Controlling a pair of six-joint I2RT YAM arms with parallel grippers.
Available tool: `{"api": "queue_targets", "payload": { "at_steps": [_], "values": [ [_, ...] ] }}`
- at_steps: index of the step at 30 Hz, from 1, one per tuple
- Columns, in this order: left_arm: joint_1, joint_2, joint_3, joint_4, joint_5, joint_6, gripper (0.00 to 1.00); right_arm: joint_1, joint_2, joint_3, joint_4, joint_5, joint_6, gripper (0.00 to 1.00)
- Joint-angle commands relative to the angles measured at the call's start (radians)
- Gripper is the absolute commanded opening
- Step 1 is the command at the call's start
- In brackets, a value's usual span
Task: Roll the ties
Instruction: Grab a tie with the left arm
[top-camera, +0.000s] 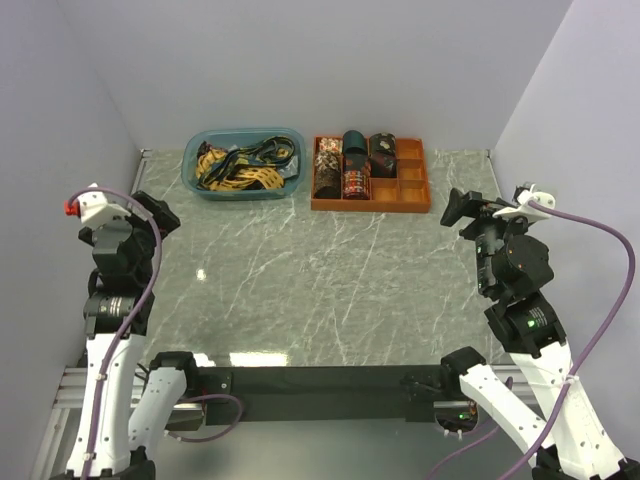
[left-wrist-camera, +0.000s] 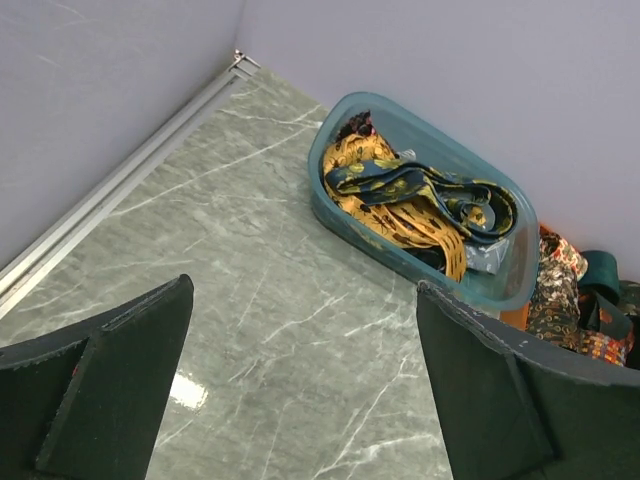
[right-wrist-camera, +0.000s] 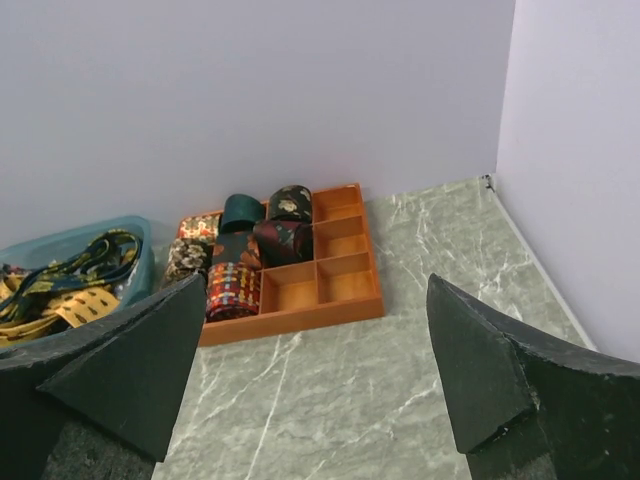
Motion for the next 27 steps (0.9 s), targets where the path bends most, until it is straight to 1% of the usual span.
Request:
{"api": "queue_targets", "payload": {
  "at_steps": [1, 7, 10, 15, 18, 21, 22, 23, 24, 25, 26, 27],
  "values": [
    [-0.003, 0.038, -0.004, 0.078, 0.04, 0.012, 0.99, 0.005, -0.005, -0.006, 0.051, 0.011, 0.0, 0.97],
    [-0.003, 0.156, 0.027, 0.11, 0.083, -0.028, 1.0, 0.005, 0.008, -0.015, 0.062, -0.014, 0.017, 0.97],
    [-0.003, 0.248, 0.047, 0.139, 0.108, -0.034, 0.99, 0.005, 0.028, -0.024, 0.067, -0.043, 0.044, 0.97],
    [-0.003, 0.487, 0.137, 0.164, 0.162, -0.024, 0.98, 0.005, 0.097, 0.014, 0.018, -0.144, 0.068, 0.98],
    [-0.003, 0.651, 0.232, 0.159, 0.168, -0.008, 0.97, 0.005, 0.126, 0.019, 0.007, -0.182, 0.058, 0.98],
    [-0.004, 0.826, 0.36, 0.138, 0.179, 0.036, 0.96, 0.005, 0.138, 0.011, 0.008, -0.238, 0.057, 0.98],
    [-0.004, 0.873, 0.398, 0.125, 0.183, 0.079, 0.96, 0.006, 0.14, 0.008, 0.016, -0.276, 0.054, 0.98],
    [-0.003, 0.969, 0.486, 0.09, 0.189, 0.107, 0.96, 0.008, 0.14, 0.002, 0.022, -0.291, 0.048, 0.98],
    [-0.003, 1.021, 0.539, 0.057, 0.188, 0.128, 0.95, 0.006, 0.14, 0.0, 0.028, -0.307, 0.042, 0.98],
    [-0.003, 1.07, 0.64, 0.032, 0.186, 0.175, 0.95, 0.008, 0.144, -0.001, 0.037, -0.325, 0.029, 0.98],
    [-0.003, 1.158, 0.688, 0.007, 0.179, 0.199, 0.95, 0.009, 0.149, 0.0, 0.037, -0.324, 0.025, 0.99],
    [-0.006, 1.199, 0.729, -0.026, 0.165, 0.243, 0.94, 0.008, 0.156, 0.005, 0.04, -0.321, 0.023, 0.99]
  ]
}}
